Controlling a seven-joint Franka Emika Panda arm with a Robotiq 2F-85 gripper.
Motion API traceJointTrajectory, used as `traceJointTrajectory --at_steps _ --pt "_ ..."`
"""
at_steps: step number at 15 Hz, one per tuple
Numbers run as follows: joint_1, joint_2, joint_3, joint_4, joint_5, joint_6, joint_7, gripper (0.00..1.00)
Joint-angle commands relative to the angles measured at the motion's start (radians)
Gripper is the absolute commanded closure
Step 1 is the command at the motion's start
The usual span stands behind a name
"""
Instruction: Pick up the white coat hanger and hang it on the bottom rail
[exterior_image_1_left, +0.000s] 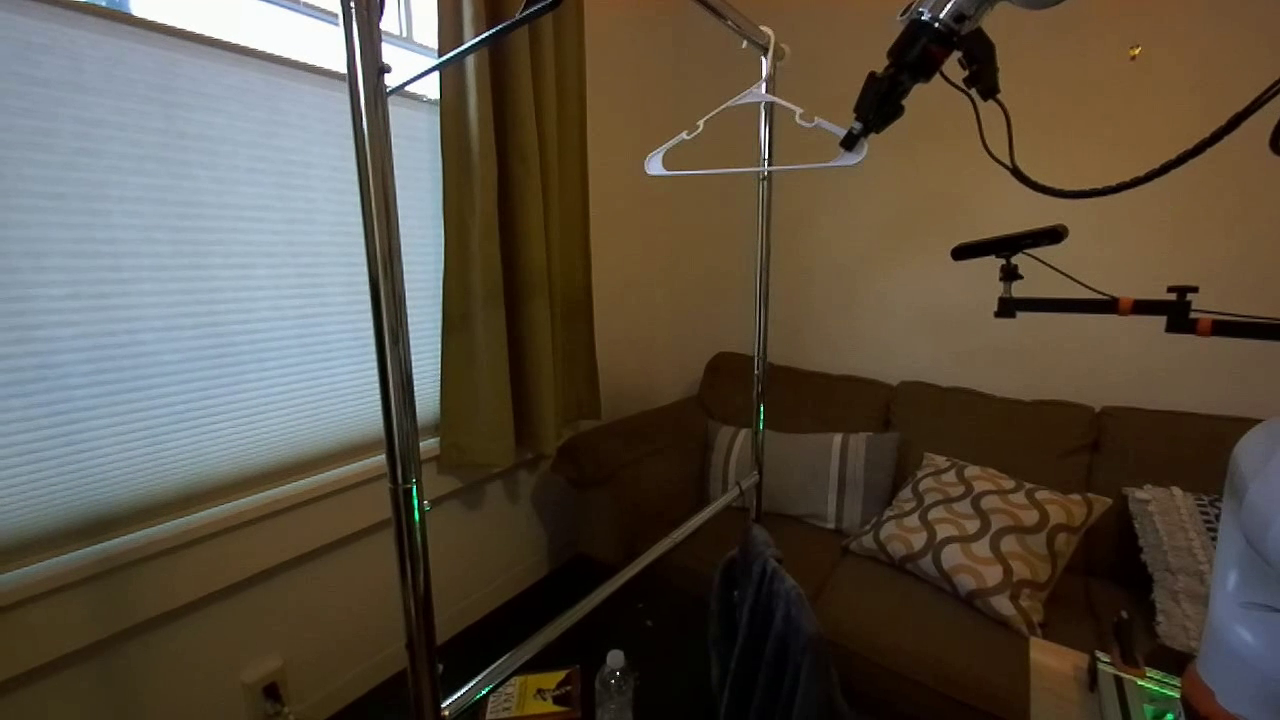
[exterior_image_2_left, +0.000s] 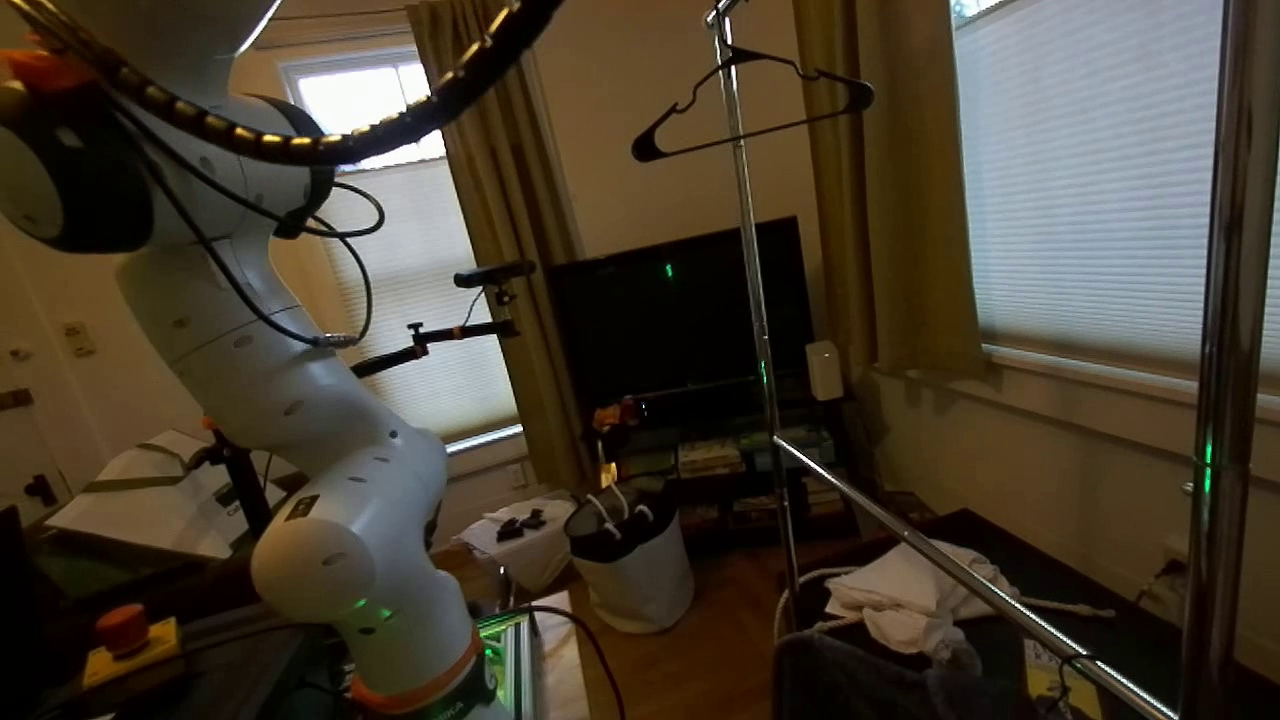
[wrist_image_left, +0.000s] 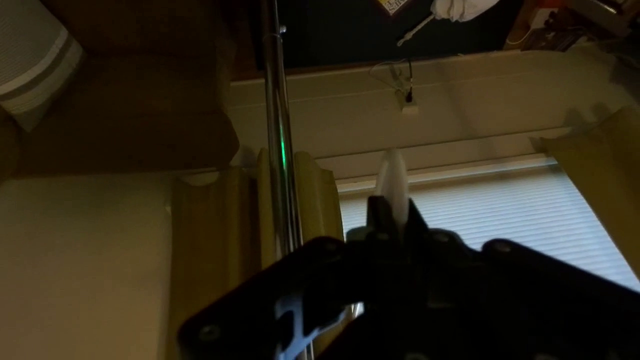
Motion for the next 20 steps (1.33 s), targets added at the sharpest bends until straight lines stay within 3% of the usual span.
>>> traceJointTrajectory --at_steps 1,4,7,13,17,20 --pt "0.007 -0.102 0.047 -0.015 0.014 0.084 -0.014 0.98" --pt "0.032 -0.194 0.091 -0.030 -0.035 0.078 -0.088 0.98" --pt "0.042 -0.252 0.119 -0.115 -0.114 -0.027 -0.169 0.98" --pt "-0.015 -0.359 0.172 -0.362 -0.435 -0.083 -0.207 0.97" --pt "-0.049 -0.405 0.159 -0.531 -0.628 -0.144 -0.192 0.98" --pt "-0.065 -0.429 0.133 -0.639 -0.715 -0.251 -0.197 0.98"
